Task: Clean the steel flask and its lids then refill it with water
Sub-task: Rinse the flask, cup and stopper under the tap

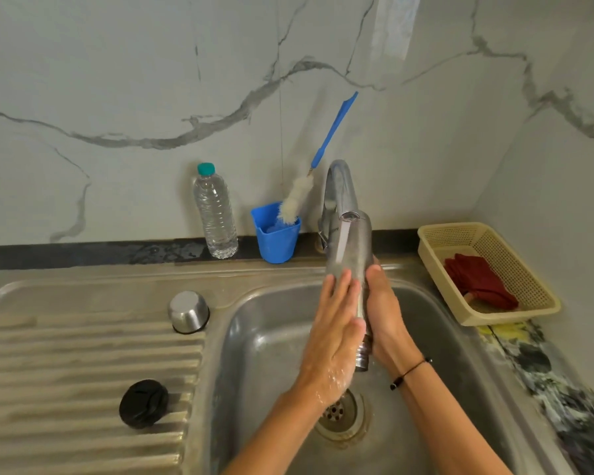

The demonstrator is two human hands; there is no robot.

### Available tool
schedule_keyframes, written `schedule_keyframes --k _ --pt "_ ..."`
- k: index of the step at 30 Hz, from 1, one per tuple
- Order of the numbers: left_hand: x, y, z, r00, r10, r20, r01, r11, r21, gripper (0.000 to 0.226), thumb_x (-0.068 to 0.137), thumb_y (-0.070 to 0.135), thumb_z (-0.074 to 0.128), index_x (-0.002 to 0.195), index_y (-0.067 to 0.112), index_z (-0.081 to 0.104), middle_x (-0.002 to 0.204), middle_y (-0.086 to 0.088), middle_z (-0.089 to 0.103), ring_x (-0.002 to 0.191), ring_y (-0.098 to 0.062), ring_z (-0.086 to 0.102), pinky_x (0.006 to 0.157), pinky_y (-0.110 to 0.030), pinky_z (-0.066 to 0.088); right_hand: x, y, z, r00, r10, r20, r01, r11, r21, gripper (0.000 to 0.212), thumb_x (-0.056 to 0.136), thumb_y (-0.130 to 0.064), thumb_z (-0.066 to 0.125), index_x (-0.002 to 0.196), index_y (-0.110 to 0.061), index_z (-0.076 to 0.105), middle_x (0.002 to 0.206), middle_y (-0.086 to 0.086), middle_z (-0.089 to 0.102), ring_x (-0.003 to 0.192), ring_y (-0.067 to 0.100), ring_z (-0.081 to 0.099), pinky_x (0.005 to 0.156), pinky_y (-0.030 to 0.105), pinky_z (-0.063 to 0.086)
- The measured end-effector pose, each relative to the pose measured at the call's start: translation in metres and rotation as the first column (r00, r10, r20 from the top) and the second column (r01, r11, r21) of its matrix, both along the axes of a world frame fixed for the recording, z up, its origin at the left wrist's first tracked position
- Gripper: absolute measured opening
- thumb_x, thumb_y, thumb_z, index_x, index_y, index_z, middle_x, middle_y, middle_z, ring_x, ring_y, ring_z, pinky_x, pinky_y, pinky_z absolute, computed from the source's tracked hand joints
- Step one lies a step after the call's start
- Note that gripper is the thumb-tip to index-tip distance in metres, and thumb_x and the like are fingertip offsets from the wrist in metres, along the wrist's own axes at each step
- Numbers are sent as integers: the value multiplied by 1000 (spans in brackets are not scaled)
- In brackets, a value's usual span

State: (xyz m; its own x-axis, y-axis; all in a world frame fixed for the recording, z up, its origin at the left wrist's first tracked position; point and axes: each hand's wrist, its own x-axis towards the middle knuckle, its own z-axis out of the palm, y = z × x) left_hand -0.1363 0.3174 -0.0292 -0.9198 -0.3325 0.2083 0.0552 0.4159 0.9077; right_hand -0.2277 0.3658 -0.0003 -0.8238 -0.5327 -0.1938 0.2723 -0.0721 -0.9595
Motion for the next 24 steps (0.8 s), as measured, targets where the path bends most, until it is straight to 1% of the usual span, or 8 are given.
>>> schedule_keyframes --k 5,7,10,13,16,20,22,24 --pt "-35 -28 26 994 105 -31 -107 993 -53 73 84 75 11 148 41 14 157 22 -12 142 0 -21 113 -22 -10 12 5 3 994 86 -74 -89 996 -32 35 101 -34 30 130 -23 46 108 14 66 93 29 66 77 41 54" --pt "-52 -47 39 991 124 47 -122 992 -44 56 97 56 29 148 31 31 161 11 2 147 -9 -3 119 -32 4 21 8 0 995 95 -6 -95 995 -1 39 99 -41 32 128 -20 46 102 18 67 88 33 67 74 42 55" --pt "-66 -56 51 985 126 117 -132 990 44 54 92 31 50 144 27 39 159 6 11 140 -20 28 112 -40 31 30 9 -4 991 70 112 -72 997 18 41 97 -45 34 122 -16 49 101 21 66 90 35 66 79 46 55" --pt "-75 -56 54 975 129 180 -144 987 77 52 90 17 57 139 23 42 146 1 31 119 -17 44 101 -36 42 31 10 -1 964 71 257 -67 997 -24 49 93 -50 36 119 -12 52 105 21 66 96 35 65 88 48 52" --pt "-83 -57 53 951 248 182 -247 969 -28 51 90 18 59 136 20 39 127 1 46 110 -20 54 89 -31 47 25 9 -1 964 111 241 -117 993 11 46 94 -51 34 121 -17 50 102 16 68 89 27 69 77 39 56" --pt "-75 -46 43 963 244 112 -236 968 -83 63 99 40 37 153 22 11 158 -3 21 139 -27 31 111 -45 34 15 5 6 947 74 313 -69 997 -27 43 96 -46 38 113 -9 54 87 17 67 74 29 65 71 41 54" --pt "-59 -33 35 976 215 30 -209 968 -141 75 95 60 18 153 13 11 160 -5 11 146 -25 15 119 -36 17 10 3 9 945 74 317 -51 996 -80 45 97 -43 36 112 -7 58 80 15 68 70 26 65 66 36 54" --pt "-35 -15 21 986 165 -8 -164 981 -106 95 79 81 -1 153 21 -3 159 12 -14 147 -8 -9 116 -18 -5 4 2 12 947 87 308 -58 993 -104 44 98 -42 33 109 -10 60 75 10 71 65 21 68 57 29 56"
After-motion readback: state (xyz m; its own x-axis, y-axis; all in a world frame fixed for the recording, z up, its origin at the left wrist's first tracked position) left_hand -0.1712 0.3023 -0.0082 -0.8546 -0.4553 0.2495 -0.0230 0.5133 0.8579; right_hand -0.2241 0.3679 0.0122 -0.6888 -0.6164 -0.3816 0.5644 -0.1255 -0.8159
